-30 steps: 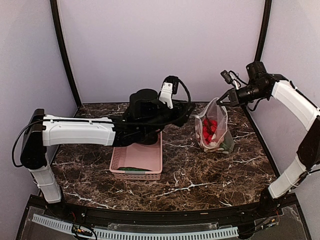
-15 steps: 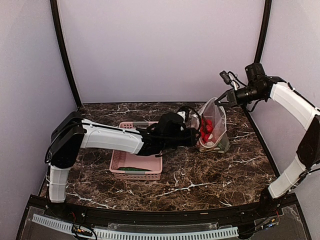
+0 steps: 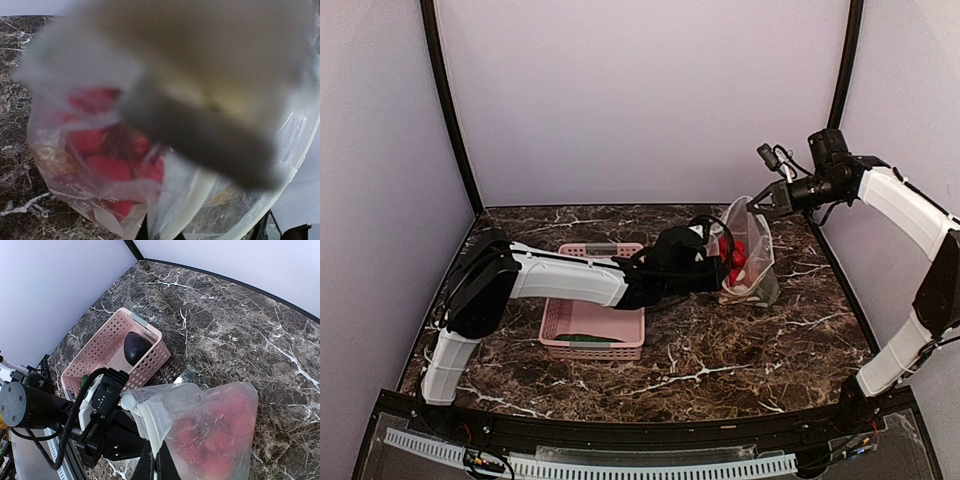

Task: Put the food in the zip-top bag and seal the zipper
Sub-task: Adjust the zipper food storage bag.

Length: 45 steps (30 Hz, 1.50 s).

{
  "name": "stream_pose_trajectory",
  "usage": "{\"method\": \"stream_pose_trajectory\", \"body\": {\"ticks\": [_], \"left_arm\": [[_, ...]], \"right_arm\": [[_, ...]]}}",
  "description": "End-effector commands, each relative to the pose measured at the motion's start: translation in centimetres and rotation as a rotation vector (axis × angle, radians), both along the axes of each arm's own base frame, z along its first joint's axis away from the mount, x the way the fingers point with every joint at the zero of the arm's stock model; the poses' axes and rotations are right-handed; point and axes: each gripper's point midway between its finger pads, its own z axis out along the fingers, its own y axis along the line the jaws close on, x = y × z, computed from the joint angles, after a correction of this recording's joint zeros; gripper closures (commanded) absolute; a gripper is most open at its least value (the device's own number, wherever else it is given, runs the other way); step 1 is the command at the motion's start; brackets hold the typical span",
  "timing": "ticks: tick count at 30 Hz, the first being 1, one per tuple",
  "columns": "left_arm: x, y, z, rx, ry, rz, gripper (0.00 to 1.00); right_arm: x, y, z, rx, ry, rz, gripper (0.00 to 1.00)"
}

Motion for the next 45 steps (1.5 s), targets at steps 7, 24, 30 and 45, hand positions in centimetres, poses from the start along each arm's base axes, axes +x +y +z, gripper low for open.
{"method": "stream_pose_trajectory", "body": {"ticks": [7,24,30,45], "left_arm": [[-1.3,-0.4,10.9,-0.135,-0.114,-0.091,0.99],[0.2,-0.5,10.5,-0.089,-0.183,-0.085,0.99],[2.0,1.4,9.2,-0.105,-0.066,-0.166,0.63],[-8.1,15.9,5.3,0.511,-0.148,-0.536,0.47]], "right_arm": [[4.9,-6.9,2.5,-0.323,-0.202,-0.332,1.00],[4.5,-6.3,2.6,-0.255,-0.162,-0.278,1.00],[4.2,-5.5,3.3,-0.190,-0.192,-0.252,1.00],[2.6,-4.2,-0.6,-0.132,-0.182,-0.155,1.00]]}}
